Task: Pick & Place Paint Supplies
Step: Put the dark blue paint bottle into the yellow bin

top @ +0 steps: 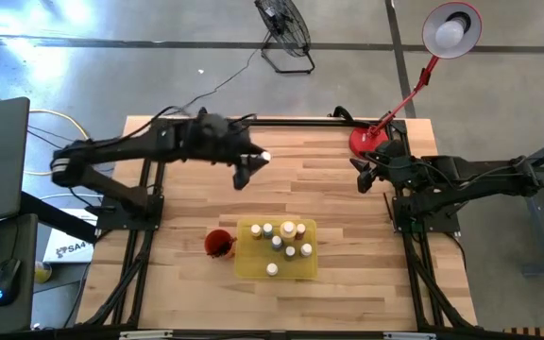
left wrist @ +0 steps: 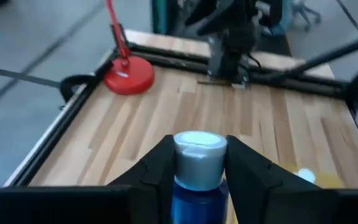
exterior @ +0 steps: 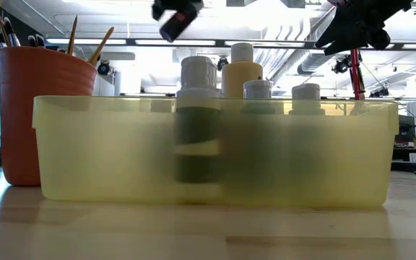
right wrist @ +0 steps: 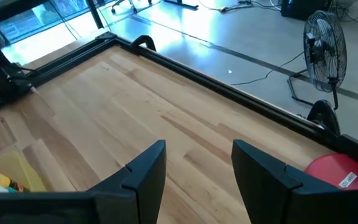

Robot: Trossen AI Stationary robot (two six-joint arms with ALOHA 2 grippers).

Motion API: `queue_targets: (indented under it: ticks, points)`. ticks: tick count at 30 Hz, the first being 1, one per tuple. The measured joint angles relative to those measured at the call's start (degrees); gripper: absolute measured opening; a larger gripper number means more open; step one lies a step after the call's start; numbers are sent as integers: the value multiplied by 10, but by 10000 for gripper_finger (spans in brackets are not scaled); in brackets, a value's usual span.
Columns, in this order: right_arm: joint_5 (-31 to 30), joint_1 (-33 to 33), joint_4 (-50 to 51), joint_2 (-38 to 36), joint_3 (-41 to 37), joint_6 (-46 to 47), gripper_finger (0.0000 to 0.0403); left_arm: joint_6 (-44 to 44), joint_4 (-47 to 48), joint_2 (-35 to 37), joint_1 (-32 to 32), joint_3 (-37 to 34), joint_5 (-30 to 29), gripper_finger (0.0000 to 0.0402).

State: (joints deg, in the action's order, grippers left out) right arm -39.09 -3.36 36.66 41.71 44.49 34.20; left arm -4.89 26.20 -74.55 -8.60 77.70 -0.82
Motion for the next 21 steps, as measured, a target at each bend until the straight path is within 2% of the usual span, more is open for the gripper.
queue_targets:
  ticks: [4, 13, 18, 21]
  points:
    - [0, 0, 0, 0, 0, -27, 174, -48, -37, 30, 78, -47, -123, 108]
    - [1, 0, 1, 0, 0, -60, 174, -164, -166, 20, 279, -133, -374, 108]
    - [2, 0, 0, 0, 0, -68, 174, -196, -216, -10, 383, -145, -508, 108]
    - [2, 0, 0, 0, 0, -71, 174, -196, -253, -45, 427, -145, -558, 108]
